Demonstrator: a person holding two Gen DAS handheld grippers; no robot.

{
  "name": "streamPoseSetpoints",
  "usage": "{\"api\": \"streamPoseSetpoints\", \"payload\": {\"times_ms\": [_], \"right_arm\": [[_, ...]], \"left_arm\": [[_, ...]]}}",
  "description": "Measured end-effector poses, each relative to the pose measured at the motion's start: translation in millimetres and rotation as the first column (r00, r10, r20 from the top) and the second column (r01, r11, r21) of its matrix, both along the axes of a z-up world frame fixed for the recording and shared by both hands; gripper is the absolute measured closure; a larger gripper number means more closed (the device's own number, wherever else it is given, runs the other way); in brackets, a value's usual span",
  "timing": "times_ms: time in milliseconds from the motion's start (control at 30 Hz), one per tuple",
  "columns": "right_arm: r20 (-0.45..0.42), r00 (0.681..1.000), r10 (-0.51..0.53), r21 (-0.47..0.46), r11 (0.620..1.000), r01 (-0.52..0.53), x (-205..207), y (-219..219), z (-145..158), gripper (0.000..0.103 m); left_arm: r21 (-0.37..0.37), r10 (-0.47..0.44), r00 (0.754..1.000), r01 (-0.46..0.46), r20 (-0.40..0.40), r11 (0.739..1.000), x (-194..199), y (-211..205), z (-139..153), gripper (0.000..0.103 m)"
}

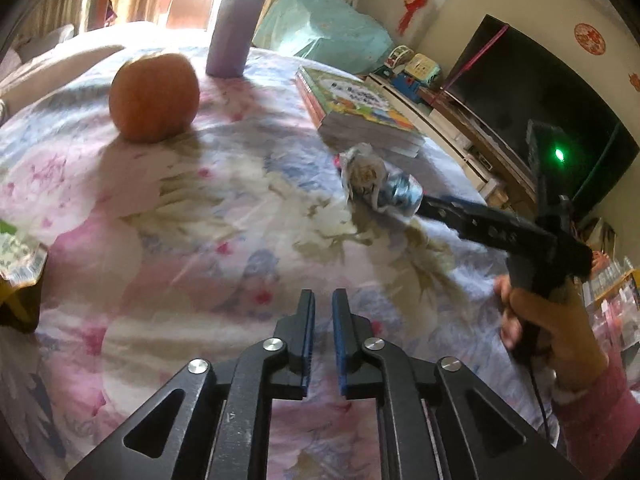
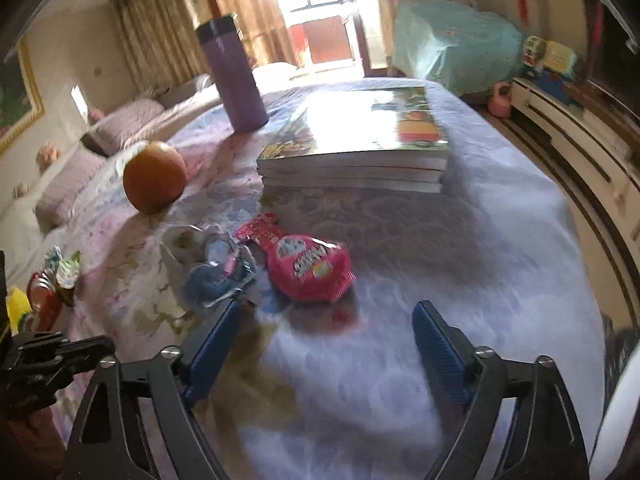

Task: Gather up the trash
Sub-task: 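Move both tools back toward the crumpled wrapper and pink lollipop package, then grasp the crumpled foil wrapper with the left tool while the right tool grasps the pink lollipop package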

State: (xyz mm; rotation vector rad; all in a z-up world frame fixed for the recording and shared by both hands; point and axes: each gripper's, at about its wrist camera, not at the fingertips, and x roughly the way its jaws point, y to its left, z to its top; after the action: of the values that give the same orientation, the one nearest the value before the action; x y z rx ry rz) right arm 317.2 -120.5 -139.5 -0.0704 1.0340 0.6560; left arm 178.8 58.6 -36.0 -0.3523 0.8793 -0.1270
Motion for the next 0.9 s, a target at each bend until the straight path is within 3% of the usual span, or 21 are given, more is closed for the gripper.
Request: {"api": "streamPoseSetpoints", "payload": {"times_ms": [100, 167, 200, 233, 300, 367, 467, 667, 767, 900], "right_arm": [[0.008, 0.997, 0.074, -0.016, 0.997, -0.074, 6, 17, -3, 0.024], [0.000, 0.993, 0.115, -0.018, 0.993, -0.115, 8, 27, -5, 0.033], [-0.001, 0.992, 0.126, -0.032, 0.992, -0.126, 8, 31, -6, 0.046], [0.000, 0.991, 0.134, -0.055, 0.989, -0.134, 6, 35, -8, 0.053], [0.006, 0.991, 0.137, -0.063, 0.989, -0.137, 0, 37, -7, 0.053], [-0.005, 0.992, 0.126, -0.045, 0.991, -0.126, -6, 34, -4, 0.053], [-0.019, 0.998, 0.067, -0.023, 0.997, -0.067, -21, 20, 1, 0.053], [-0.047, 0.986, -0.159, 0.011, 0.987, 0.160, -66, -35, 15, 0.053], [-0.047, 0.970, -0.238, 0.006, 0.971, 0.239, -87, -58, 20, 0.053], [-0.038, 0.957, -0.287, 0.002, 0.958, 0.287, -105, -76, 20, 0.053]], "left_arm": [[-0.005, -0.002, 1.000, 0.001, -0.005, 1.000, -4, 2, -1, 0.082], [-0.009, -0.006, 1.000, 0.006, -0.010, 1.000, -5, 4, -1, 0.080], [-0.012, -0.005, 1.000, 0.005, -0.010, 1.000, -6, 5, 0, 0.074], [-0.016, -0.003, 1.000, 0.003, -0.009, 1.000, -6, 7, 1, 0.069], [-0.017, 0.003, 1.000, -0.003, -0.004, 1.000, -5, 9, 5, 0.050], [-0.017, -0.007, 1.000, 0.007, 0.012, 1.000, -2, 8, 11, 0.047], [0.006, -0.017, 0.999, 0.017, 0.029, 1.000, 9, 3, 18, 0.033], [0.059, -0.085, 0.996, 0.084, 0.024, 0.995, 42, -24, 21, 0.024], [0.126, -0.101, 0.995, 0.100, 0.003, 0.987, 61, -42, 16, 0.019], [0.161, -0.085, 0.996, 0.086, -0.012, 0.983, 84, -59, 11, 0.019]]}}
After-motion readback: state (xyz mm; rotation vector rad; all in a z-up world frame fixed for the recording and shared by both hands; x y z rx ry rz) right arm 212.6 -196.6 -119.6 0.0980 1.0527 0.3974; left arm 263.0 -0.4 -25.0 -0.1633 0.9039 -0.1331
